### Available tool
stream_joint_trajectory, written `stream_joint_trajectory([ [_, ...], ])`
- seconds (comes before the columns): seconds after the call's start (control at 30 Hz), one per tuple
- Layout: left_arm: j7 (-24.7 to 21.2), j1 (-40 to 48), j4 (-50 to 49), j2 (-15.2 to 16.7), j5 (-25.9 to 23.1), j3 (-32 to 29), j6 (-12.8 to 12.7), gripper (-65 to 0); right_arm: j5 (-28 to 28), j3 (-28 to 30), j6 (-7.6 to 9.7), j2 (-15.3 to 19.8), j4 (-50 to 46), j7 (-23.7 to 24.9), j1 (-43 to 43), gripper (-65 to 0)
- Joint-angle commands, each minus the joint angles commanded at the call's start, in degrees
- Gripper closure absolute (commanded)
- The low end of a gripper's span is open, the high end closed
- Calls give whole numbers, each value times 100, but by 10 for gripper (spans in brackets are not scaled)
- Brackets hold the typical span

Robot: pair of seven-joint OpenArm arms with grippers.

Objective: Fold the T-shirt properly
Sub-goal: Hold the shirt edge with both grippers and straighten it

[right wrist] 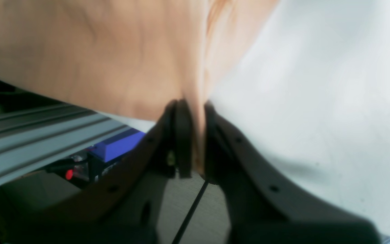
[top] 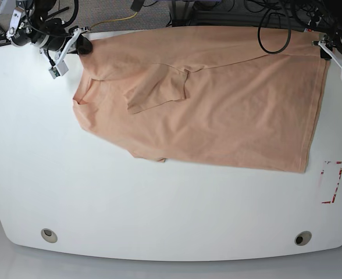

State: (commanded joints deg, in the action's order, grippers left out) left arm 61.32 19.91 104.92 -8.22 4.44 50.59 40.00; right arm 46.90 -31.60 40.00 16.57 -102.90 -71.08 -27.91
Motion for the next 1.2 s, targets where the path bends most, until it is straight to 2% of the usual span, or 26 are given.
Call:
stream_joint_trajectory([
  [0.17, 0, -18, -448, -185, 9, -18, 0, -388, 9, 0, 0, -9, 0, 0, 0, -13],
  [0.63, 0, -18, -721, -176, 9, -35, 0, -374, 9, -9, 0, -9, 26, 0, 70, -13],
  [0.67, 0, -18, -721, -176, 9, -35, 0, -351, 9, -9, 0, -9, 26, 0, 70, -13],
  [0.77, 0, -26, -730, -167, 9, -35, 0, -165, 9, -9, 0, -9, 26, 0, 79, -13],
  [0.83, 0, -26, -721, -167, 9, -35, 0, -64, 9, -9, 0, -9, 26, 0, 79, -13],
  [0.87, 0, -26, -703, -167, 9, -44, 0, -38, 9, -9, 0, -9, 26, 0, 79, -13],
  [1.2, 0, -9, -229, -149, 18, -18, 0, -35, 9, -9, 0, -9, 35, 0, 88, -13],
])
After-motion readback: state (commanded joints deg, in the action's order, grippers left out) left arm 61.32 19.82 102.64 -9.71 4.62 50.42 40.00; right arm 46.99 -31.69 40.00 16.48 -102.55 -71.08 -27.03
